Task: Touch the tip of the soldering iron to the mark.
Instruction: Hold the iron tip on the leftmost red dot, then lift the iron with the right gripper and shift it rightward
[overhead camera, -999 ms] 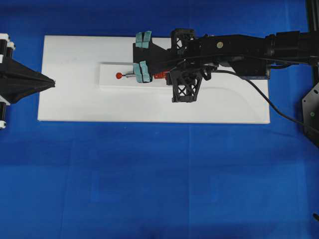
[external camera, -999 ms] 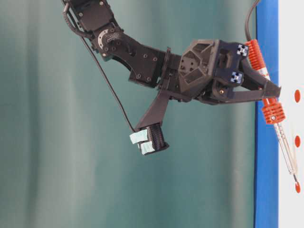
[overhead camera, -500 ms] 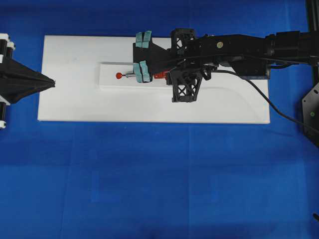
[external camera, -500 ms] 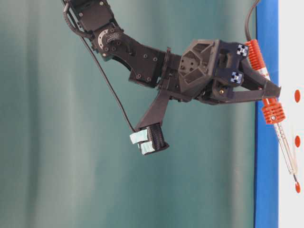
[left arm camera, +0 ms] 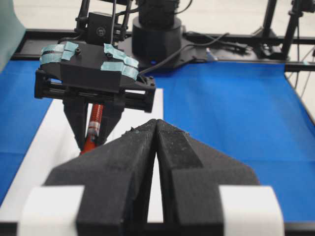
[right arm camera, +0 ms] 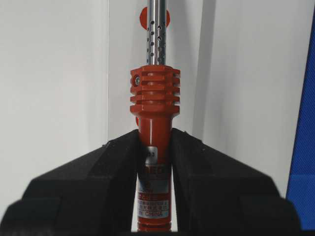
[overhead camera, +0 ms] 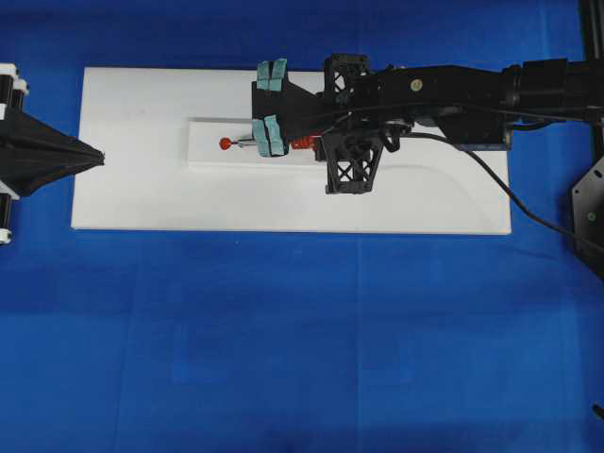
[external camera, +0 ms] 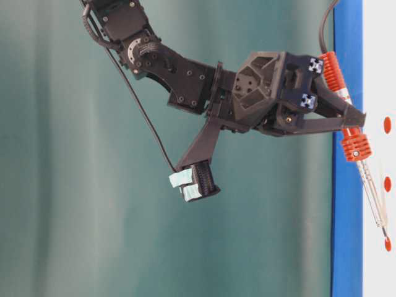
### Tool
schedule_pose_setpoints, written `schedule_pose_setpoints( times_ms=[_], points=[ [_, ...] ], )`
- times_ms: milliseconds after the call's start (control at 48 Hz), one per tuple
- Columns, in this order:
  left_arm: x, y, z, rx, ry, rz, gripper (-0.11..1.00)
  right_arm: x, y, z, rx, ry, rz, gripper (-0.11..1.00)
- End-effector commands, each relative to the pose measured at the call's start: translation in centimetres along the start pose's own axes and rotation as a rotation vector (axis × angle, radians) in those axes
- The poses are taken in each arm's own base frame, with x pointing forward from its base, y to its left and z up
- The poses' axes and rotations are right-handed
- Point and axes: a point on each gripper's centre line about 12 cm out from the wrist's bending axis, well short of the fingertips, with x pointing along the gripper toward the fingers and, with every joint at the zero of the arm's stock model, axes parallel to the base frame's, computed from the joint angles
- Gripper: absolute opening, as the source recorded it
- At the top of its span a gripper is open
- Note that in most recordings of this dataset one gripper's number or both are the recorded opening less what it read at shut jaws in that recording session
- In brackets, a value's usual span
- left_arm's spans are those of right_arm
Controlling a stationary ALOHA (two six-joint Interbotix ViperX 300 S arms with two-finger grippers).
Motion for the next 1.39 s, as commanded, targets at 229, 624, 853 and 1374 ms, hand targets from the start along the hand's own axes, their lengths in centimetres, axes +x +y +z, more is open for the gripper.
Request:
schedule_pose_setpoints(
  times_ms=[229, 624, 853, 1374],
  points=[
    [0.1, 0.0, 0.4, 0.002, -0.012, 0.000, 0.00, -1.2, -0.2, 1.1, 0.004, -0.047, -0.001, 0.06],
    [0.1, 0.0, 0.4, 0.002, -0.012, 0.000, 0.00, -2.8, -0.3, 1.5, 0.011, -0.076, -0.002, 0.06],
    [0.1, 0.0, 0.4, 0.000, -0.012, 0.001, 0.00, -7.3, -0.8, 1.6, 0.018, -0.136, -0.012, 0.06],
    [-0.2, 0.0, 0.8, 0.002, -0.025, 0.000, 0.00, -12.9, -1.4, 1.0, 0.023, -0.192, -0.030, 0.06]
  ],
)
